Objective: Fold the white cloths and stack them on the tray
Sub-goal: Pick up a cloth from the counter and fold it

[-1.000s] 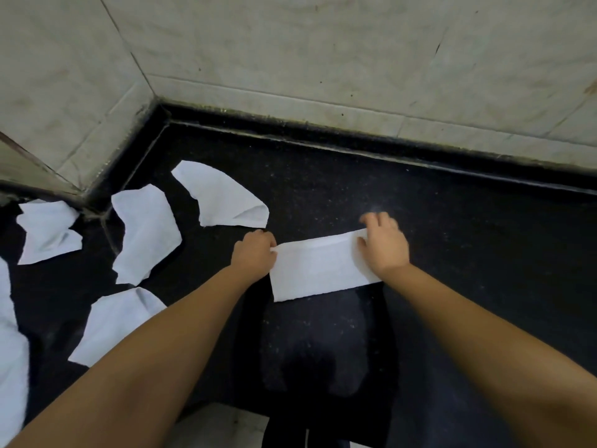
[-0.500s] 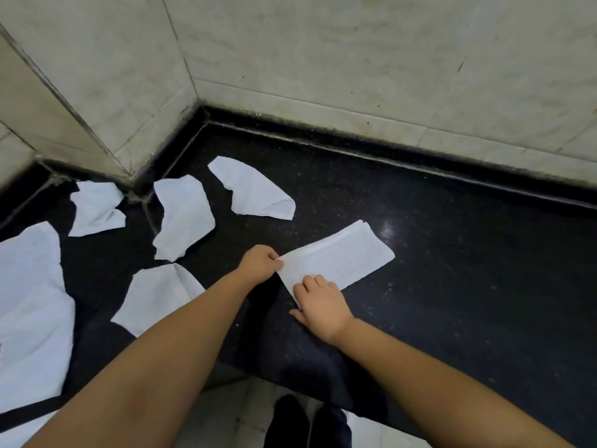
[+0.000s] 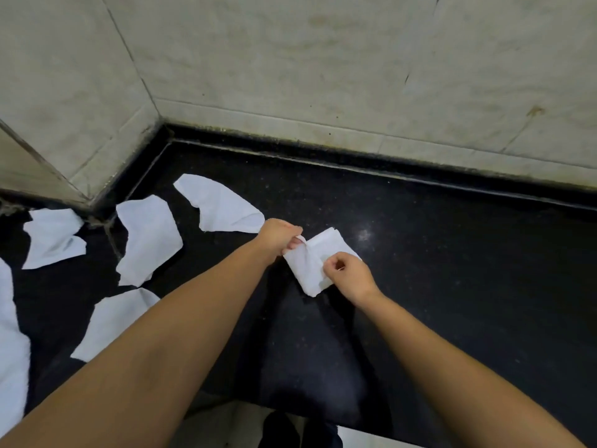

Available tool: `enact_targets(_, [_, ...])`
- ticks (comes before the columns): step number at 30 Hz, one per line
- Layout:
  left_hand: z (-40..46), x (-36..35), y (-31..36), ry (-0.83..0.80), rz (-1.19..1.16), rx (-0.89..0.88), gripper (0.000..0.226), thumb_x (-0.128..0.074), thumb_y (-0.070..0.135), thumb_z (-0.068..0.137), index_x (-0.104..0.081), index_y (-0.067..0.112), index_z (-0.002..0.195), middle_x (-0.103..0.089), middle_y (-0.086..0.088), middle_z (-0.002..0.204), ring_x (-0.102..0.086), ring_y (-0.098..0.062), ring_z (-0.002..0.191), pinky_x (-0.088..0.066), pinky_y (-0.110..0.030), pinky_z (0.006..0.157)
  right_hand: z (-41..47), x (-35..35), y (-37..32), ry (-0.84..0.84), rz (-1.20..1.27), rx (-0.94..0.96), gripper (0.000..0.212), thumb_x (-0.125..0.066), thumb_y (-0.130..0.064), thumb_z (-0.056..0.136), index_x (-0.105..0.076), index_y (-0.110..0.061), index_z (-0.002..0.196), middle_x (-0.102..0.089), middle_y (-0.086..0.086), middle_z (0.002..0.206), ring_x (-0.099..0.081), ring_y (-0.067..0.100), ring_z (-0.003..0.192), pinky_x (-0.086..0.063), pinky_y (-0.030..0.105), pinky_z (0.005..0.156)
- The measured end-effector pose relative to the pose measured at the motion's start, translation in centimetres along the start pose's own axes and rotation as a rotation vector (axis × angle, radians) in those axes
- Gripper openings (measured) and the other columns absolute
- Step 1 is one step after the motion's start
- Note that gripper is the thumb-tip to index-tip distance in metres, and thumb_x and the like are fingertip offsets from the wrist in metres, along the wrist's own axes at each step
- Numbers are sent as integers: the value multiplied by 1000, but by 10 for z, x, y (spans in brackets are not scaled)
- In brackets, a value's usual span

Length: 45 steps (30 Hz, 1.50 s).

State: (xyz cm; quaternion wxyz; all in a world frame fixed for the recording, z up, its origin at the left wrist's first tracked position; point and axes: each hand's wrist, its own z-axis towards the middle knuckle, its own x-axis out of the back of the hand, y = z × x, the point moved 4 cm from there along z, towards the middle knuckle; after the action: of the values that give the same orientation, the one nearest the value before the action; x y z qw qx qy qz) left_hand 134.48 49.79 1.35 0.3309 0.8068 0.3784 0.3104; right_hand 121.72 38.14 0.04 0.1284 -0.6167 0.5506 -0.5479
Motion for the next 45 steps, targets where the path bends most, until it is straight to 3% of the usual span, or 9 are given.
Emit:
enact_targets(9, [35,-67,26,-32,-38,163,29,-39,26,100,-56,5,89,-64,-4,75,-57,-10,63,-41,-19,54,47,55,43,49,-167,-206,14,-51,-17,87,-64,-14,83,-62,1,79,-58,19,77,-49,32,70])
enact_targets(13, [43,-78,19,13,-47,227,38,-39,33,100,-56,3,116,-66,-5,82,-62,-12,72,-47,-23,59,55,54,51,32,-281,-211,17,-48,-17,87,-65,-14,89,-64,3,91,-61,23,87,-47,31,70])
enact_targets(17, [41,-70,14,72,-88,157,33,-40,29,100,-53,8,122,-65,-4,86,-62,-11,73,-48,-24,60,62,52,46,106,-337,-105,20,-44,-16,92,-62,-10,99,-59,11,112,-58,28,98,-50,37,77])
enact_targets(22, [23,-24,-15,312,217,-12,23,-49,24,96,-50,4,109,-60,-12,105,-59,-24,93,-45,-31,75,76,38,19,32,-413,-2,39,-48,-30,96,-47,-7,127,-50,13,127,-52,28,113,-46,38,87])
enact_targets(28, [11,-36,-57,164,585,105,51,-48,49,92,-54,5,118,-60,-11,119,-60,-27,107,-46,-34,83,86,16,7,-55,-546,-117,43,-54,-31,92,-42,-6,125,-55,13,124,-55,31,113,-44,40,90])
enact_targets(32, [10,-44,-57,231,549,74,36,-53,34,92,-58,8,116,-61,-10,119,-60,-27,106,-49,-35,82,86,13,11,-86,-485,-190,25,-52,-26,92,-51,-10,110,-60,9,115,-58,27,101,-46,37,89])
enact_targets(36, [3,-40,-48,262,413,30,13,-52,18,90,-59,7,93,-61,-6,95,-59,-21,86,-43,-29,66,78,13,16,-99,-397,-168,23,-52,-25,90,-57,-11,109,-61,7,112,-56,23,92,-45,32,78])
enact_targets(40, [-9,-33,-31,266,140,-47,17,-54,17,87,-44,15,74,-46,3,74,-43,-11,66,-34,-24,56,63,19,12,-44,3,-112,28,-55,-21,89,-55,-10,115,-60,6,109,-56,20,92,-44,30,74])
enact_targets(45, [-30,-36,2,204,52,-165,2,-50,13,88,-49,12,86,-47,2,80,-42,-9,67,-35,-24,57,36,40,8,22,408,-144,24,-53,-11,85,-51,-10,109,-61,9,106,-62,25,92,-49,28,61])
